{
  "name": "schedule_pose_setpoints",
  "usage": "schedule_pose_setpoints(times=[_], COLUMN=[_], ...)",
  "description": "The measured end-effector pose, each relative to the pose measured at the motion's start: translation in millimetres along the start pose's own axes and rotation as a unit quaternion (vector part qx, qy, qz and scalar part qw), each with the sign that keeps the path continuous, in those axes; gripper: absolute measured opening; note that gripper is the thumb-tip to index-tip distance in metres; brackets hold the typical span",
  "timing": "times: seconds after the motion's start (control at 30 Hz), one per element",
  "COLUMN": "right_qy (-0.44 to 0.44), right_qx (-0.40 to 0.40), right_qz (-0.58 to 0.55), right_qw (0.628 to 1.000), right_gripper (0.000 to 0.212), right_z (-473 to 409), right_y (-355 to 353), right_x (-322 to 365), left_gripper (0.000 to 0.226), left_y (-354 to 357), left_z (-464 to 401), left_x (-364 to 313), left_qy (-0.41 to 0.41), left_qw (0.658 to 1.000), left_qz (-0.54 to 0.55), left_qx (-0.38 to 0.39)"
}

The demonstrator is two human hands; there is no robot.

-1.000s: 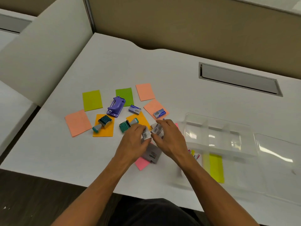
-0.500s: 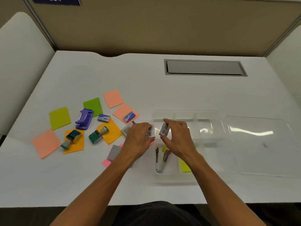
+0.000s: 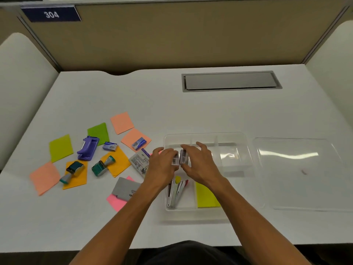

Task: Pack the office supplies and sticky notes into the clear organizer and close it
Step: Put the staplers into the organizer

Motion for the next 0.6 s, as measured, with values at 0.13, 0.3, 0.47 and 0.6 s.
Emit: schedule_pose_setpoints(times=[0.13, 0.3, 0.47, 0.6], right_qy=[-0.006, -0.012, -0.021, -0.024], right_qx=[0.014, 0.016, 0.008, 0.004], right_qz=[0.005, 0.003, 0.007, 0.005], right_qw=[1.0, 1.0, 1.0, 1.0], right_gripper=[0.06, 0.057, 0.057, 0.054], right_z=[-5.5, -9.6, -13.1, -14.8], right_y=[4.0, 10.4, 13.7, 14.3], right_x=[-2.8, -4.4, -2.6, 4.3], left_gripper=[0.05, 0.051, 0.051, 0.05], left_y=[3.0, 3.6, 4.1, 2.9], left_z=[-0.1, 0.4, 3.0, 4.8], left_x=[-1.9, -3.4, 5.0, 12.2], left_qy=[-0.056, -0.082, -0.076, -0.053], left_qw=[0.997, 0.995, 0.996, 0.998], left_qz=[0.046, 0.046, 0.048, 0.035], left_qx=[0.003, 0.014, 0.013, -0.003])
Point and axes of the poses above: each hand's wrist, its own z-axis away from the middle knuckle, its own y-axis out of the palm, x = y × z, the point moved 1 cm from there along -z, towards the middle knuckle, and after that the axes turned 9 degrees about x, right-handed, at the moved point
